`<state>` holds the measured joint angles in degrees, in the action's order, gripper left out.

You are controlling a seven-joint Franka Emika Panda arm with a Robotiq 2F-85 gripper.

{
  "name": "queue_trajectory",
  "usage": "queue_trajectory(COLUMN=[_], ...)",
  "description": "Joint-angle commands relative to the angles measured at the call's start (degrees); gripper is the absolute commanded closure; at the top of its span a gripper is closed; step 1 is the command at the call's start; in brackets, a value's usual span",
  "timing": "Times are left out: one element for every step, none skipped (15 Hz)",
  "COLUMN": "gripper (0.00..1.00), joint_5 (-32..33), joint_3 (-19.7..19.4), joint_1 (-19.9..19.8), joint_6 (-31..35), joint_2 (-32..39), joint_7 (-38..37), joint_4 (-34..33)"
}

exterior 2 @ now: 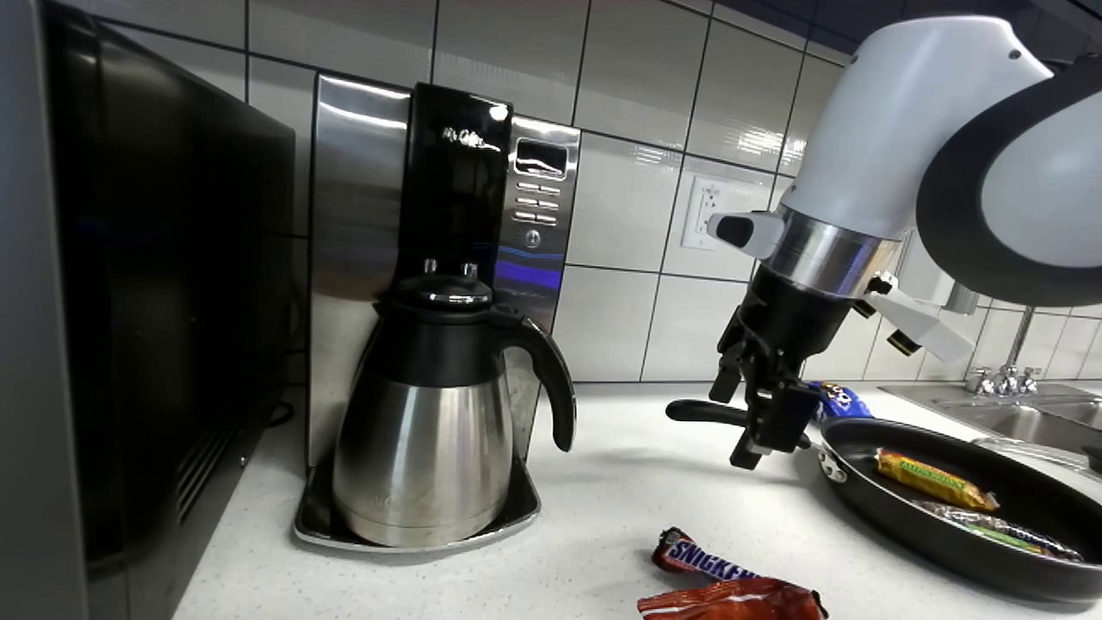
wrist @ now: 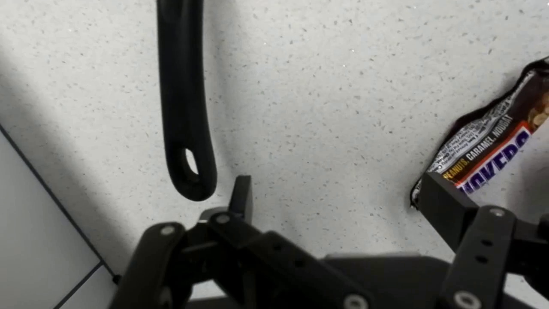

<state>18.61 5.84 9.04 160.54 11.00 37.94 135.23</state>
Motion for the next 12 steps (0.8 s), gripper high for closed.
queue_trajectory(gripper=[0.0,0.0,0.0,0.0,0.0,0.0,0.0,0.0,0.0,0.0,0.0,0.0], joint_5=[-1.5,-2.1,-2.8,-3.6,-4.2,-3.7,-3.3,-3.9,-4.3,-4.3,-4.2,-4.2], joint_3=[1.8,2.2,2.6,3.0,3.1,2.5,2.1,2.3,2.5,2.6,2.6,2.7], joint_1=[0.2,0.3,0.2,0.1,0.0,0.4,0.7,0.6,0.5,0.6,0.7,0.8], joint_6=[-2.6,-3.5,-4.4,-5.1,-5.6,-6.2,-6.5,-6.5,-6.5,-6.1,-5.9,-5.9], joint_2=[0.6,0.9,1.1,1.4,1.7,2.0,2.3,2.8,3.3,4.0,4.6,5.1], joint_7=[-6.7,-8.2,-9.3,-10.3,-11.8,-14.4,-16.6,-17.9,-18.8,-19.7,-20.4,-20.9], joint_4=[-1.1,-1.3,-1.3,-1.4,-1.4,-1.4,-1.5,-1.4,-1.5,-1.4,-1.4,-1.5])
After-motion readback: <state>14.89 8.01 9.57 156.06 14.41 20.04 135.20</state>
